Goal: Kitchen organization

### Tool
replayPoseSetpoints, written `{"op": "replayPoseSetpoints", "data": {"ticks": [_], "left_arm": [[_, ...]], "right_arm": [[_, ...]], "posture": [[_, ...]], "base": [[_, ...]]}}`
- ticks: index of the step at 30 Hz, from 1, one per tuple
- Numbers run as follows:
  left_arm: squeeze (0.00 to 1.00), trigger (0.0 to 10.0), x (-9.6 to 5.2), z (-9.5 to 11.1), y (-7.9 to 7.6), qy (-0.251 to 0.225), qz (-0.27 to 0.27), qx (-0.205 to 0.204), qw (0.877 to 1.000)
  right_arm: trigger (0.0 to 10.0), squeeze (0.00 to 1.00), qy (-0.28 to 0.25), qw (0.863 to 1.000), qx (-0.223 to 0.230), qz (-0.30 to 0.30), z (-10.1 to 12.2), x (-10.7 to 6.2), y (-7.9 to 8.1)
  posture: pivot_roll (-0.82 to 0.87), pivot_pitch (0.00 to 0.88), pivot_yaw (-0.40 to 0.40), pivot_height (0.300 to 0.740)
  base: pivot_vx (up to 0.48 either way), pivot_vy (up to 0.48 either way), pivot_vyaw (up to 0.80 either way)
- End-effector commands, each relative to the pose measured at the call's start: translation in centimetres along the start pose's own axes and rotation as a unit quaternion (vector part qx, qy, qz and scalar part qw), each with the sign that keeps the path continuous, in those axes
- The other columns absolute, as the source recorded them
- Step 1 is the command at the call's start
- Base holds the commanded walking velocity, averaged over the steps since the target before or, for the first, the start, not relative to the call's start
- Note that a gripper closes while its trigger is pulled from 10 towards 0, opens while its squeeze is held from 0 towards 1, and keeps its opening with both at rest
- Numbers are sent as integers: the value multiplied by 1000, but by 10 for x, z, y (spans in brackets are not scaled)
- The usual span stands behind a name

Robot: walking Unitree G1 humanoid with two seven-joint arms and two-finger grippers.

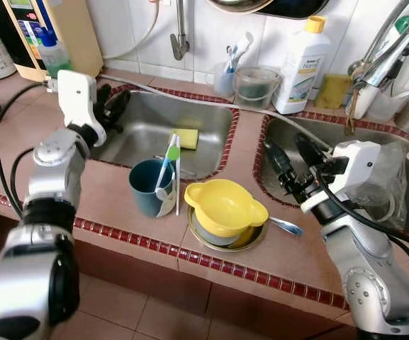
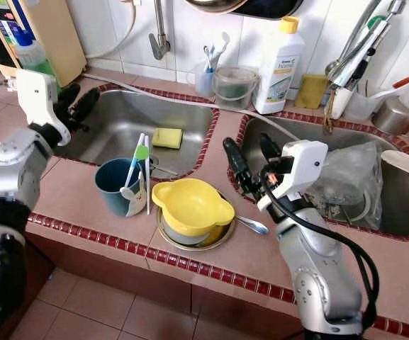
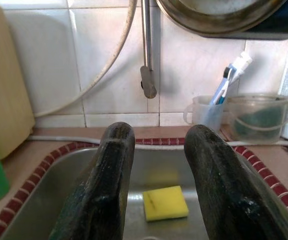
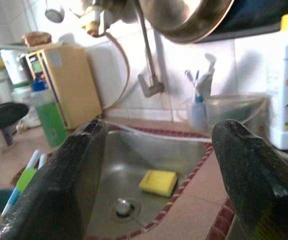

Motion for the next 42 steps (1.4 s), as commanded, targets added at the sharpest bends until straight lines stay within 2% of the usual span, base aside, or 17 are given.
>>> {"op": "replayPoseSetpoints", "data": {"ticks": [1, 4, 11, 14, 21, 23, 27, 29, 31, 35, 39, 42], "left_arm": [[0, 10000, -5, 8, -5, -21, 0, -19, 1000], [0, 10000, -13, 8, -14, -32, -5, -44, 999], [0, 10000, -31, 6, -39, -33, -36, -51, 997], [0, 10000, -44, -2, -55, -12, -53, -74, 996], [0, 10000, -59, -20, -70, 28, -53, -85, 995], [0, 10000, -61, -28, -75, 57, -54, -93, 993], [0, 10000, -64, -33, -78, 81, -43, -86, 992], [0, 10000, -66, -37, -80, 105, -50, -98, 988], [0, 10000, -68, -35, -79, 107, -56, -69, 990], [0, 10000, -67, -34, -79, 112, -61, -64, 990], [0, 10000, -61, -30, -81, 119, -76, -62, 988], [0, 10000, -55, -30, -83, 126, -97, -46, 986]], "right_arm": [[10000, 0, -14, 1000, -13, -23, 4, 1, -4], [10000, 0, -27, 999, -17, -26, 8, 0, -3], [10000, 0, -27, 999, -30, -22, 7, -1, 1], [10000, 0, -25, 999, -32, -23, 4, -2, 1], [10000, 0, -18, 999, -33, -9, 0, -1, 5], [10000, 0, -10, 999, -35, 3, -4, -1, 8], [10000, 0, 2, 999, -35, 23, -8, -5, 14], [10000, 0, 11, 999, -34, 31, -11, -8, 16], [10000, 0, 17, 999, -32, 38, -14, -11, 18], [10000, 0, 25, 998, -23, 59, -18, -16, 26], [10000, 0, 33, 996, -16, 80, -20, -21, 33], [10000, 0, 39, 994, -13, 97, -21, -24, 38]], "posture": [[-48, 0, 11, 740], [-53, 0, 9, 740], [-59, 0, 9, 740], [-56, 0, 1, 740], [-38, 0, -19, 740], [-30, 0, -24, 740], [-28, 0, -27, 740], [-29, 0, -27, 740], [-29, 8, -24, 740], [-30, 17, -20, 740], [-32, 22, -16, 740], [-41, 32, -8, 740]], "base": [[0, 0, 0], [0, 0, 0], [0, 0, 0], [0, 0, 0], [0, 0, 0], [0, 0, 0], [0, 0, 0], [0, 0, 0], [0, 0, 0], [0, 0, 0], [0, 0, 0], [0, 0, 0]]}}
Point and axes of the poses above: a point about 5 cm out from each wrist's last joint towards the gripper, its own x axis pointing out of the wrist towards the gripper, its own z axis along the axis of the wrist's last joint, y = z × x, the point moved 2 cm from there along x, pointing out of the wrist towards the gripper, and after that the axes turned 14 degrees about -x, right-handed, at the moved point
